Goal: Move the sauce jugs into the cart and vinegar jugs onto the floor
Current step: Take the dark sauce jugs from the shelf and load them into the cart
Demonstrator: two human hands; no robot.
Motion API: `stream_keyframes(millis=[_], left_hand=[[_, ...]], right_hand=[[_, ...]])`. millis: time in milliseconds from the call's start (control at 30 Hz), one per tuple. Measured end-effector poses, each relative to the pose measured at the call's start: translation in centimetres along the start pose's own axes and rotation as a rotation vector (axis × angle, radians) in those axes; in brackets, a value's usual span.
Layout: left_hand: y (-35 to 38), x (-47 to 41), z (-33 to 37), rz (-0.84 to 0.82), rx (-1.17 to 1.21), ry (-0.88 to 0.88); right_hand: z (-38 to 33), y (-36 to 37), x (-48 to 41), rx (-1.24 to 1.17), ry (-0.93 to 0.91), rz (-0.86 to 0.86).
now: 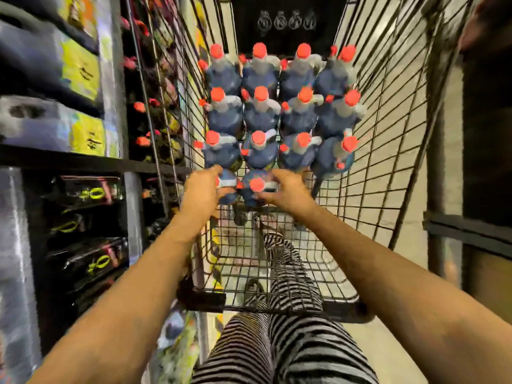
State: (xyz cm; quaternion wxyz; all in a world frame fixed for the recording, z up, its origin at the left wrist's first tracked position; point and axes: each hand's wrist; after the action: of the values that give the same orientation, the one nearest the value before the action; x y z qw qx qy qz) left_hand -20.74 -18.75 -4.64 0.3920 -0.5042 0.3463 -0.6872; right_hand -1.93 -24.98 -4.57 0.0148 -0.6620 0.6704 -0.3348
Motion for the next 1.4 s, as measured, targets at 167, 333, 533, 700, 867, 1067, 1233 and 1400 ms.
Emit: stream_keyframes(millis=[167, 333, 533, 700, 867, 1067, 1233, 1400], left_hand=[[0.0, -0.3, 0.1, 0.029, -0.031, 0.011], [0.0, 0.8, 0.6, 0.086, 0.079, -0.020], [-1.9, 6.5, 1.5, 0.207, 0.252, -0.080], [-6.5, 13.9, 2.5, 0.335, 0.391, -0.179], [-13.2, 22.6, 2.3, 0.626, 0.499, -0.129], [-21.4, 32.9, 0.4, 0.936, 0.434, -0.064], [-26.7, 41.4, -1.7, 1.156, 0.446, -0.093], [-30.8, 48.9, -3.2, 1.432, 0.391, -0.023]], right_hand=[[0.6, 1.0, -0.4, -0.143, 0.135, -0.040], [0.9, 0.6, 1.1, -0.221, 0.223, 0.051], [-1.1, -2.9, 5.0, -0.201, 0.192, 0.124], [-4.9, -4.6, 8.8, -0.026, -0.018, 0.207], [-11.3, -5.3, 14.0, -0.109, -0.228, 0.191], [-22.1, -5.5, 20.3, -0.141, -0.515, 0.161], [-29.8, -4.1, 25.3, -0.249, -0.703, 0.079], [-36.7, -2.0, 28.5, -0.420, -0.950, 0.034]])
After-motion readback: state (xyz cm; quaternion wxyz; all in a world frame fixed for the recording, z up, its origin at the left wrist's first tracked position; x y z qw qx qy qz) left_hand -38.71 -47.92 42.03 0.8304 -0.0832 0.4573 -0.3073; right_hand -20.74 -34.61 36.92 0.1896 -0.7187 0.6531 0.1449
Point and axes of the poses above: each hand's wrist, its own x-axis away from the middle knuckle, its own y-axis out of the palm, z = x × y, and after that the axes turned 8 degrees about z, right-handed
